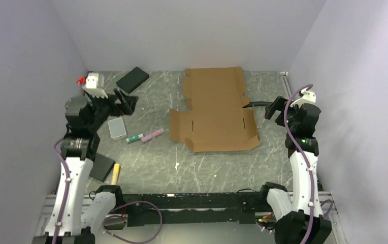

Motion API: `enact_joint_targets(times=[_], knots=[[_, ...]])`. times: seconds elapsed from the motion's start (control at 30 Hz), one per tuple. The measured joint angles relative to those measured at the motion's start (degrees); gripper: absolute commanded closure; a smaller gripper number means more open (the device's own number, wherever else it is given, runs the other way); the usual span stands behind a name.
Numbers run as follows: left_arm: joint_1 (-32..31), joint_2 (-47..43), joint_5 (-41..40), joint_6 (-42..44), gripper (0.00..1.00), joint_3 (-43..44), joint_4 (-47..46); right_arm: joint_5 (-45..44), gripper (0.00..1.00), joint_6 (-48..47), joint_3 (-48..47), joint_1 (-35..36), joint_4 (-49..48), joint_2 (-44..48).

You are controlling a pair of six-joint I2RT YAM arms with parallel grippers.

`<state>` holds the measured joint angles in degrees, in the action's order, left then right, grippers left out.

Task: Fold the paper box

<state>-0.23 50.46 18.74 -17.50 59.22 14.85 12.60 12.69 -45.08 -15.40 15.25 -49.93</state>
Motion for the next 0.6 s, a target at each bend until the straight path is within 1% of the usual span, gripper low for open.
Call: enact_joint_targets(times=[0.07, 0.23, 0.37, 0.5, 0.6], knots=[[-0.09, -4.20, 1.75, -0.83, 0.00, -5.68, 0.70, 0.94, 0.00, 0.17, 0.00, -0.13, 0.26, 0.11], [-0.07, -9.70, 4.24, -4.70, 0.00, -16.17, 3.67, 3.37, 0.00, 0.35, 0.00, -0.57, 0.76, 0.11], [-0.09, -12.11, 6.43, -8.83, 0.00, -20.65, 3.76, 5.60, 0.00, -0.55, 0.07, -1.05, 0.74, 0.11], [-0.07, -9.38, 8.35, -11.96, 0.00, -20.92, 2.47, 10.05, 0.00, -5.03, 2.32, -1.46, -1.38, 0.42], [-0.09, -1.84, 10.36, -14.47, 0.01, -20.13, 0.52, 17.79, 0.00, -12.41, 5.42, -1.68, -1.68, 0.33]])
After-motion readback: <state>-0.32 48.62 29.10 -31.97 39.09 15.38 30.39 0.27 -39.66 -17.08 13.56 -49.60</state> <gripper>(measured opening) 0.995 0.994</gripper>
